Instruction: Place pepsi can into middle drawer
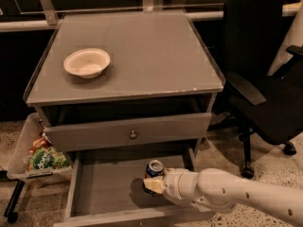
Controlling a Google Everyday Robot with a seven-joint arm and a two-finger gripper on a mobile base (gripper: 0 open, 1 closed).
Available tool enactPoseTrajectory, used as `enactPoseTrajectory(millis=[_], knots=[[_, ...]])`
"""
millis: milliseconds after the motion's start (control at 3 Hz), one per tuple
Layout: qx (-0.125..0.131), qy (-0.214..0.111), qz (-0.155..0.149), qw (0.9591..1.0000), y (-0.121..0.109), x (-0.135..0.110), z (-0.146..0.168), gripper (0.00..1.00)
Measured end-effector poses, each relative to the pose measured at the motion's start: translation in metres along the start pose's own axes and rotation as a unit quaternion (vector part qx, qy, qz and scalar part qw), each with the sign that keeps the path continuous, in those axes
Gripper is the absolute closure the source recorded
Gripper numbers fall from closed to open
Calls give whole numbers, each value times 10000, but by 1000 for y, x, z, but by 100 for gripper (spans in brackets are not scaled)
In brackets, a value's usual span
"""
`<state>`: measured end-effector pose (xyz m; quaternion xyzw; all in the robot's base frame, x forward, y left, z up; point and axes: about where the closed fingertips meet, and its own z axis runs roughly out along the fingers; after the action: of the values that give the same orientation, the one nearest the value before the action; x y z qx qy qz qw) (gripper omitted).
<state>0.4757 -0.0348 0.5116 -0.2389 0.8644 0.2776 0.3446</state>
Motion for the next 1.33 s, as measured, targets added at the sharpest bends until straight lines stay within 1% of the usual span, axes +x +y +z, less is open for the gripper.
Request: enactPoseTrajectory(millis=[333, 667, 1000, 1333], knots=[[144, 135, 136, 9997, -8, 21, 30, 100], [151, 180, 95, 9997, -7, 22, 34, 100], [351, 96, 16, 9993, -17, 27, 52, 100], [692, 8, -67, 9976, -41, 22, 63, 100]])
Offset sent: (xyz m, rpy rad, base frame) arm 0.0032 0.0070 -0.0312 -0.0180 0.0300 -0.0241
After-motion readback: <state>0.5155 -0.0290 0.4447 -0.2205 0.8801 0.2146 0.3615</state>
